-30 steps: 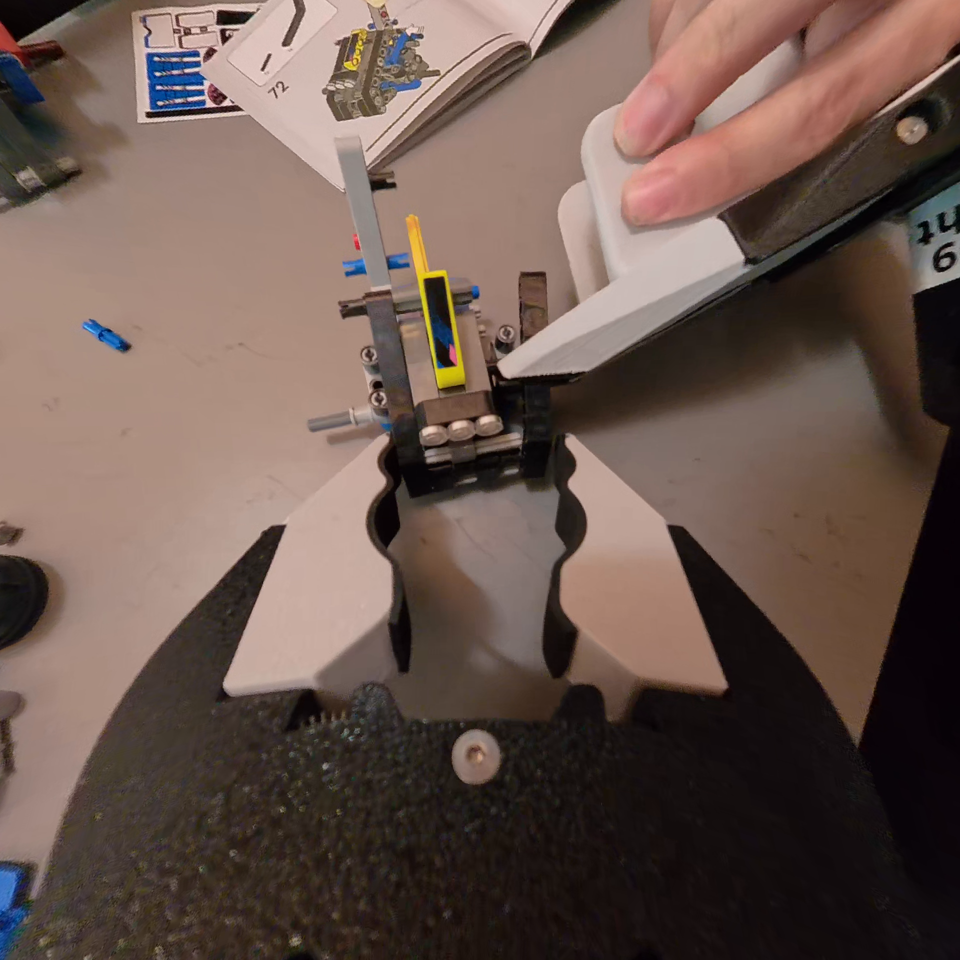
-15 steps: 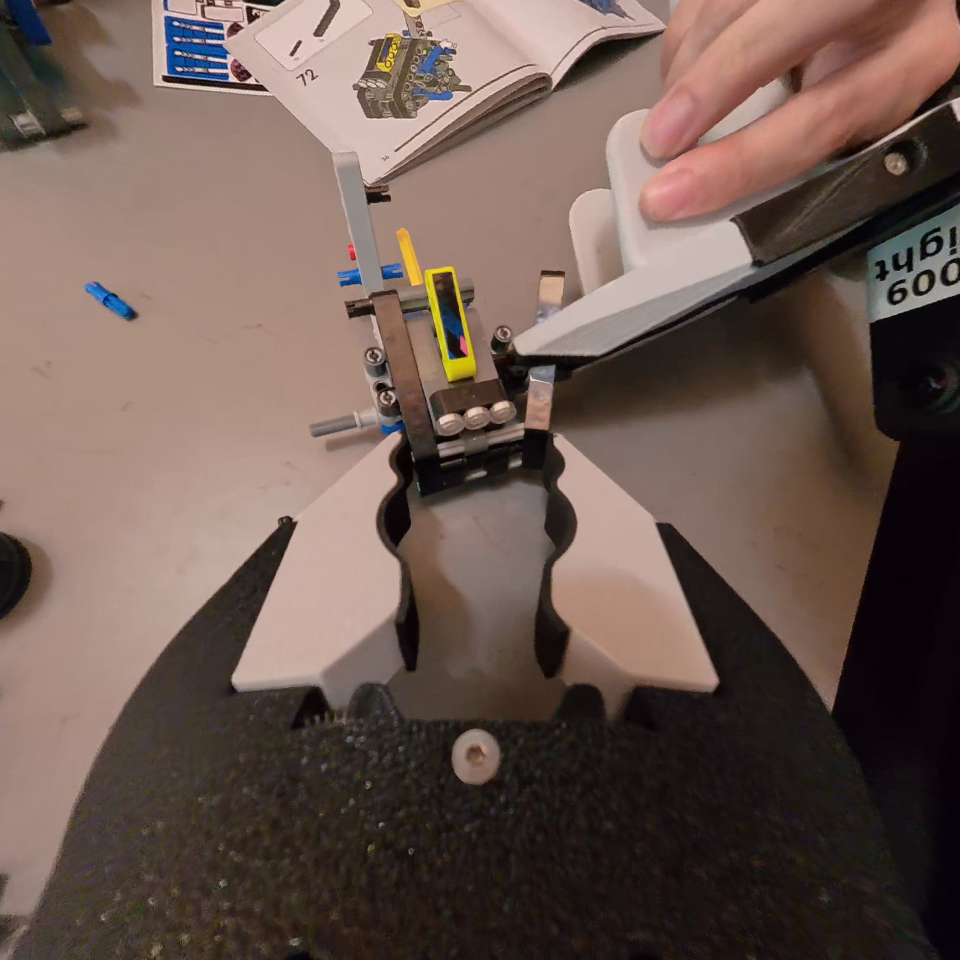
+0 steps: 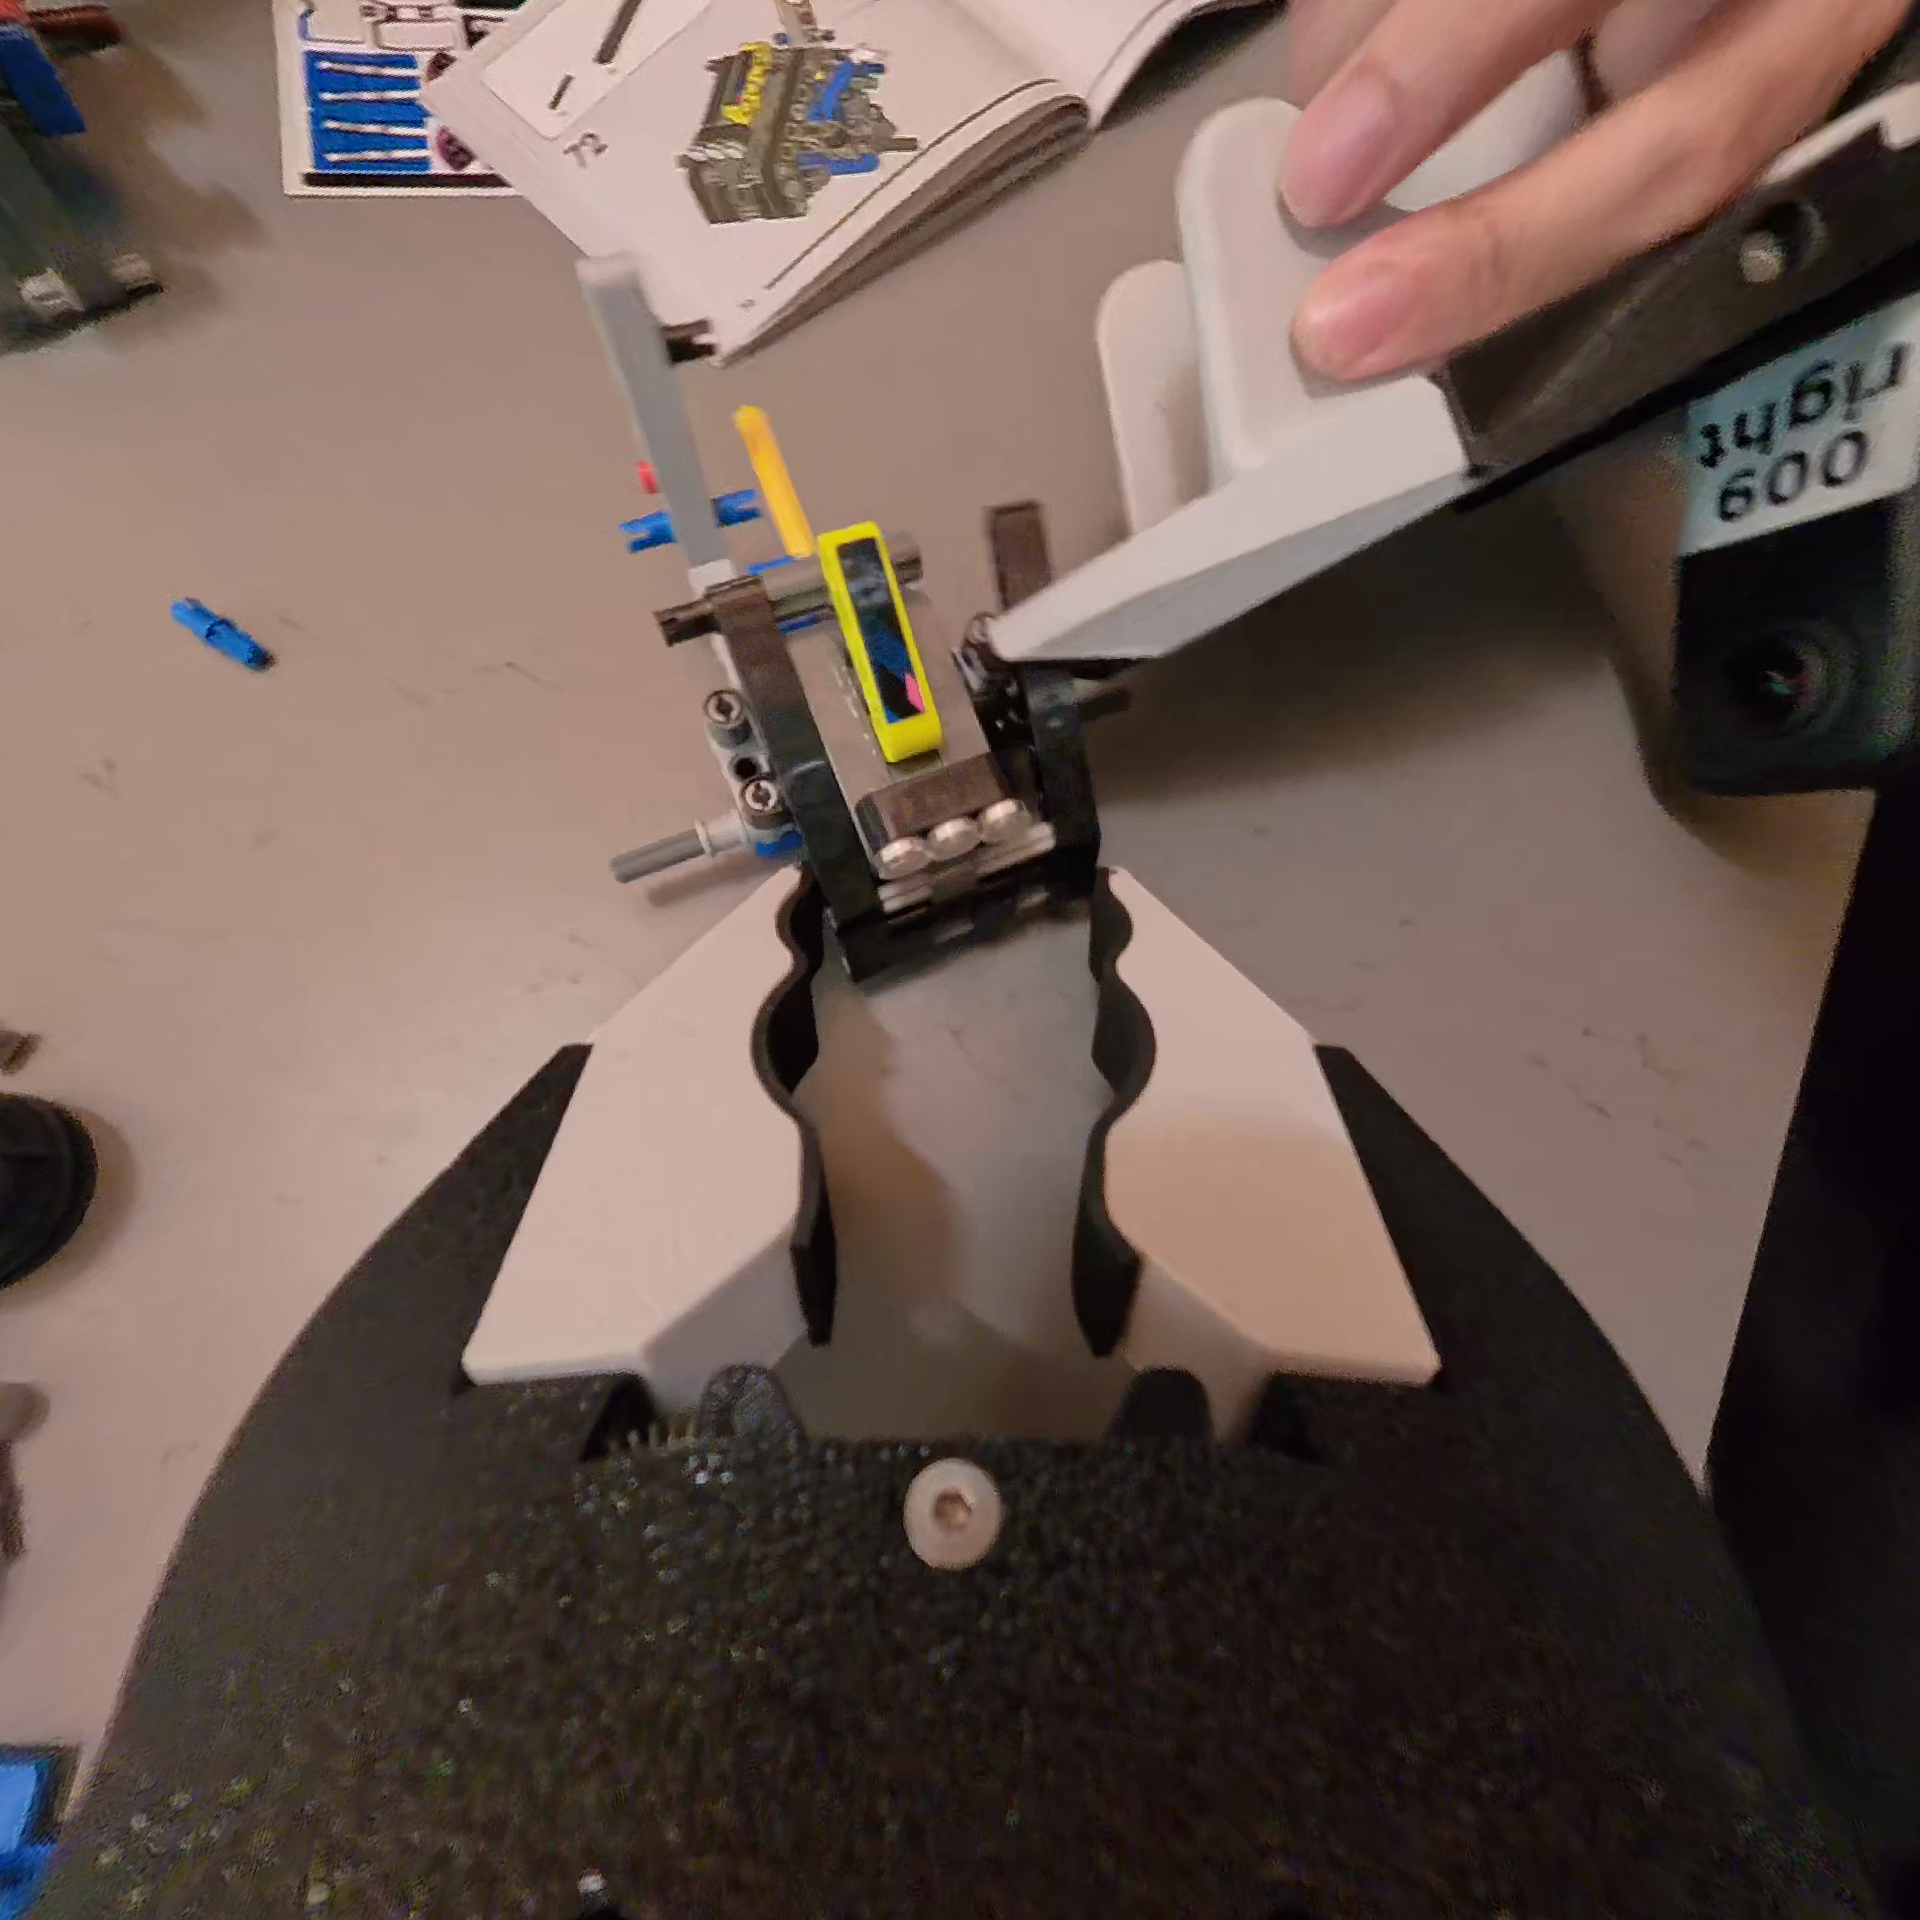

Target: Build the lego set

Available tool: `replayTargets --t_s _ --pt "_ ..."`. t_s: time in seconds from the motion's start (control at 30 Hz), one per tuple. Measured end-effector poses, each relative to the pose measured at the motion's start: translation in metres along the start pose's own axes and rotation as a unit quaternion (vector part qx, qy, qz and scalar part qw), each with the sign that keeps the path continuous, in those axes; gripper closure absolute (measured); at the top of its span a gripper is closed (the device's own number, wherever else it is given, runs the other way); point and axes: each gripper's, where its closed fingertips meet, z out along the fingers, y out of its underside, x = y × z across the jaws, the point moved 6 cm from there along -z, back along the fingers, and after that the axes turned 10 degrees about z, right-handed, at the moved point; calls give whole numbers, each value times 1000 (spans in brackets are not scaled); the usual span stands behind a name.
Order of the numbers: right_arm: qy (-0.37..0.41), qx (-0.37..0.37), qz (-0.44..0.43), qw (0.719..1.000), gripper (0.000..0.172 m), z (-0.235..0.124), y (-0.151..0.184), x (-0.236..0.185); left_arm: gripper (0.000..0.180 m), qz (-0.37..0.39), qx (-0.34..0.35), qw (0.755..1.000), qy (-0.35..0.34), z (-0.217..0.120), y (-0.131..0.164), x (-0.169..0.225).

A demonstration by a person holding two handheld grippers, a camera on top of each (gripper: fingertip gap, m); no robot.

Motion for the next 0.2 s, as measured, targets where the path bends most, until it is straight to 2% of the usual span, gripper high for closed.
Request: replayTargets --t_s 0.03,0.2 --pt "2 -1 -3 1000 168 0 2 0 131 6 1 1000 4 0 0 2" --pt "7 -2 -3 1000 168 1 4 0 131 6 -7 1000 -9 1 0 1"
